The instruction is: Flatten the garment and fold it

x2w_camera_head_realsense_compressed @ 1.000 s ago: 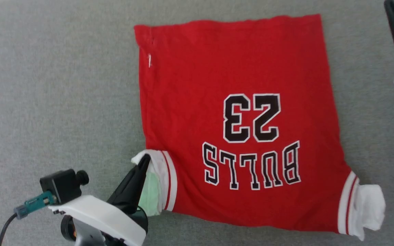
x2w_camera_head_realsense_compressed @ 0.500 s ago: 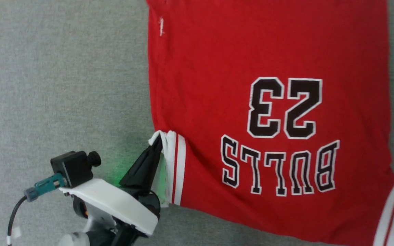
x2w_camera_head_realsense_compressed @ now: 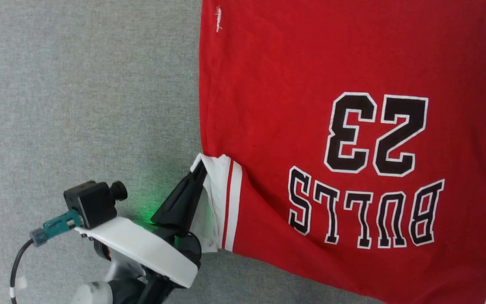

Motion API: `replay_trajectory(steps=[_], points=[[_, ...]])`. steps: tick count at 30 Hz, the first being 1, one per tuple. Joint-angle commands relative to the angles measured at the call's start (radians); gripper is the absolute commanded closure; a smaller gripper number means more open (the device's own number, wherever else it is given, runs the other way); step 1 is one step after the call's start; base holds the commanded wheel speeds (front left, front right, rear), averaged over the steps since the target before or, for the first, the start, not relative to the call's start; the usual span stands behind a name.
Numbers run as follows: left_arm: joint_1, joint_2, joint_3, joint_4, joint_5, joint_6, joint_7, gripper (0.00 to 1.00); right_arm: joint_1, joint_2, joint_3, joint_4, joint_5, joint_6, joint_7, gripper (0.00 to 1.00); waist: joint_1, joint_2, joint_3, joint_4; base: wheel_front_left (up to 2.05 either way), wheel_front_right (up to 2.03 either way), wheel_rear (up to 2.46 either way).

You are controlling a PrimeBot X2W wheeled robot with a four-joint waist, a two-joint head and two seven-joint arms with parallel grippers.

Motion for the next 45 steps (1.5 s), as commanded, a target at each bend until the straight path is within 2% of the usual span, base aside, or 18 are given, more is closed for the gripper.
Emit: replay_trajectory(steps=[1, 10, 15, 19, 26, 33, 37, 41, 45], points=[[-0.008, 0.005, 0.011, 0.022, -0.001, 0.005, 0.002, 1.00, 0.009, 0.008, 0.001, 0.018, -0.007, -0.001, 0.002, 1.00, 0.0001, 0.0000, -0.006, -0.004, 0.00, 0.00, 0.00], [0.005, 0.016, 0.026, 0.031, 0.018, 0.022, -0.012, 1.00, 0.054, 0.014, 0.007, -0.055, 0.051, -0.001, -0.118, 1.00, 0.0001, 0.0000, -0.109, -0.044, 0.00, 0.00, 0.00], [0.039, 0.021, 0.033, 0.049, 0.021, 0.039, -0.012, 1.00, 0.172, 0.008, -0.028, -0.166, 0.120, -0.001, -0.151, 1.00, 0.0001, 0.0000, -0.214, -0.091, 0.00, 0.00, 0.00], [0.075, 0.024, 0.038, 0.057, 0.018, 0.051, -0.013, 1.00, 0.309, 0.012, -0.103, -0.292, 0.162, -0.001, -0.142, 1.00, 0.0001, 0.0000, -0.294, -0.127, 0.00, 0.00, 0.00], [0.142, 0.032, 0.043, 0.051, 0.010, 0.067, -0.009, 1.00, 0.579, 0.088, -0.279, -0.533, 0.210, -0.001, -0.097, 1.00, 0.0001, 0.0000, -0.389, -0.182, 0.00, 0.00, 0.00], [0.182, 0.039, 0.024, 0.049, 0.016, 0.074, 0.001, 1.00, 0.853, 0.178, -0.367, -0.668, 0.273, -0.001, -0.073, 1.00, 0.0001, 0.0000, -0.438, -0.236, 0.00, 0.00, 0.00], [0.201, 0.044, 0.026, 0.037, 0.017, 0.083, 0.004, 1.00, 1.013, 0.186, -0.390, -0.667, 0.356, -0.001, -0.068, 1.00, 0.0001, 0.0000, -0.446, -0.259, 0.00, 0.00, 0.00], [0.222, 0.051, 0.038, 0.020, 0.015, 0.092, 0.003, 1.00, 1.130, 0.186, -0.350, -0.610, 0.413, -0.001, -0.115, 1.00, 0.0001, 0.0000, -0.447, -0.277, 0.00, 0.00, 0.00], [0.229, 0.055, 0.041, 0.011, 0.014, 0.098, 0.007, 1.00, 1.171, 0.187, -0.265, -0.548, 0.331, -0.001, -0.196, 1.00, 0.0001, 0.0000, -0.447, -0.278, 0.00, 0.00, 0.00]])
